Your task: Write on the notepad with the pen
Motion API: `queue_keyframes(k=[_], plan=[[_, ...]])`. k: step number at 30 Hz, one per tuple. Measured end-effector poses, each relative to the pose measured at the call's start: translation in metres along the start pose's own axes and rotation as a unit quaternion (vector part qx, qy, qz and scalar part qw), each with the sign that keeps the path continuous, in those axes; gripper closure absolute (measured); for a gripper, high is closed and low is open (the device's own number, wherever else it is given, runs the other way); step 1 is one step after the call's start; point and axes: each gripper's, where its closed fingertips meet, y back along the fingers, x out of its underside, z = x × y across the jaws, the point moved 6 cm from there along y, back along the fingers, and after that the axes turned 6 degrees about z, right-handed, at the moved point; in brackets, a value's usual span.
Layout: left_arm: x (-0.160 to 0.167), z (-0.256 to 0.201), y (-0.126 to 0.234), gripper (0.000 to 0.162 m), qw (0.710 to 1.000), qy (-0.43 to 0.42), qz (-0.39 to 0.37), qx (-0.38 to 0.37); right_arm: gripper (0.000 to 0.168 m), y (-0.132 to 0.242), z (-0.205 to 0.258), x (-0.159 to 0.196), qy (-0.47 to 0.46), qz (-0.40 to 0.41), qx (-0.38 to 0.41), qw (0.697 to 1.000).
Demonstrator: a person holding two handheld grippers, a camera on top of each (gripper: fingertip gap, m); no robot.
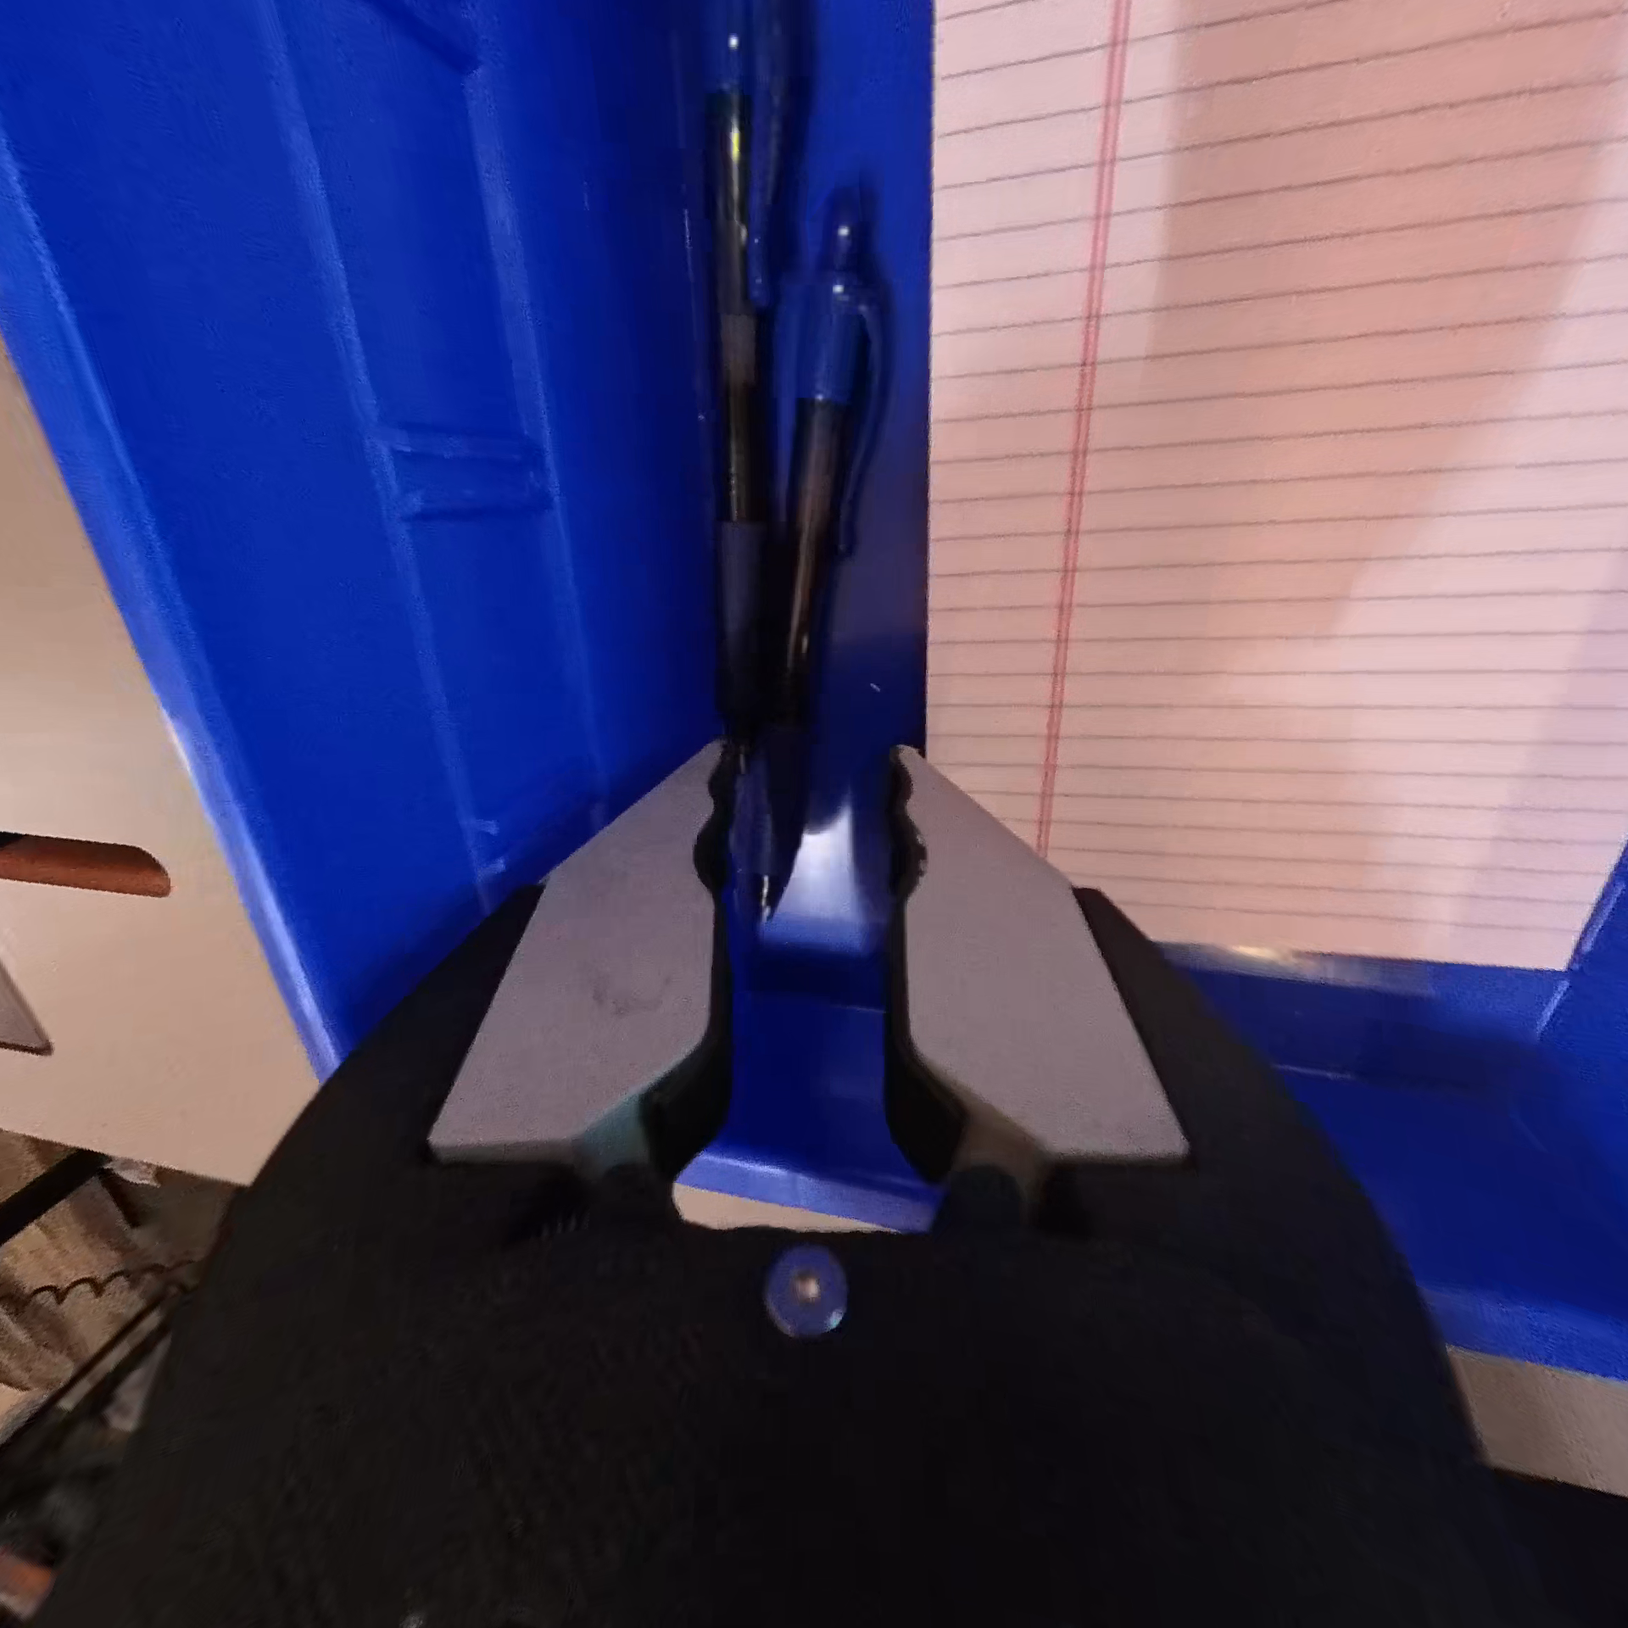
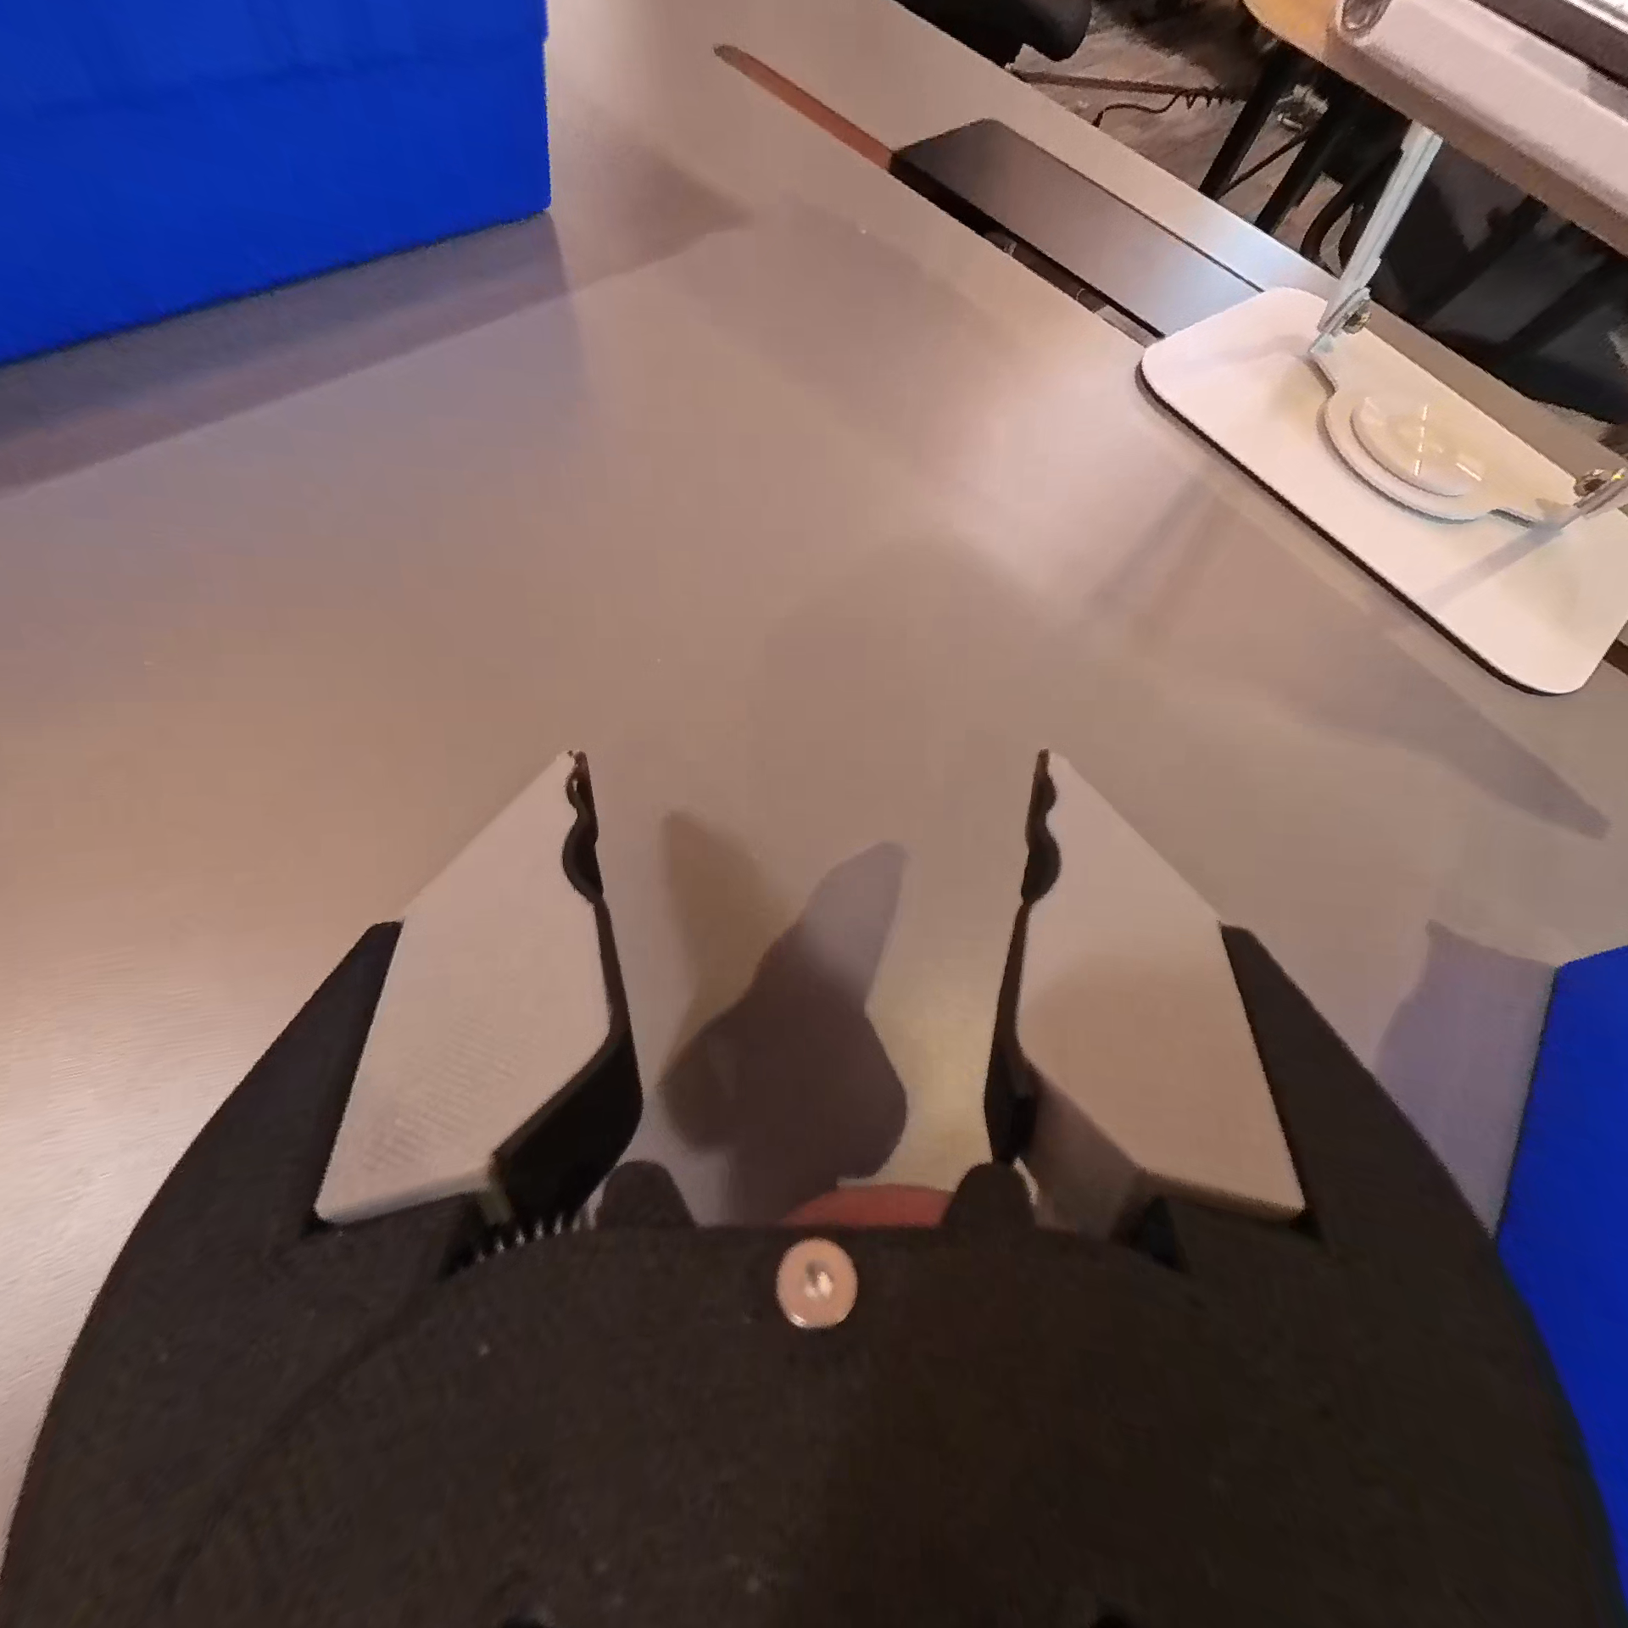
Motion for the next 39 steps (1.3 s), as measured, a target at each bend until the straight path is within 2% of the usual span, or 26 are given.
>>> queue_keyframes(k=[2, 4, 15, 21, 26, 39], plan=[[0.0, 0.002, -0.001, 0.131, 1.0, 0.017, 0.005, 0.023, 0.074, 0.003, 0.0, -0.001, 0.004, -0.005, 0.001, 1.0], [0.0, 0.008, -0.002, 0.146, 1.0, 0.014, 0.008, 0.008, 0.075, 0.005, 0.001, -0.002, 0.008, -0.009, 0.003, 1.0], [0.003, 0.01, -0.003, 0.151, 1.0, 0.009, -0.02, -0.018, 0.077, 0.011, 0.0, 0.0, 0.008, -0.02, -0.003, 1.0], [0.008, 0.009, 0.004, 0.152, 0.999, 0.013, -0.045, 0.006, 0.077, 0.011, 0.002, 0.0, 0.013, -0.019, -0.004, 1.0], [0.008, 0.008, 0.016, 0.152, 0.996, 0.021, -0.076, 0.028, 0.078, 0.011, 0.001, 0.0, 0.011, -0.018, -0.004, 1.0], [0.007, 0.006, 0.057, 0.152, 0.991, 0.009, -0.131, 0.027, 0.078, 0.011, 0.0, 0.002, 0.008, -0.016, -0.005, 1.0]])
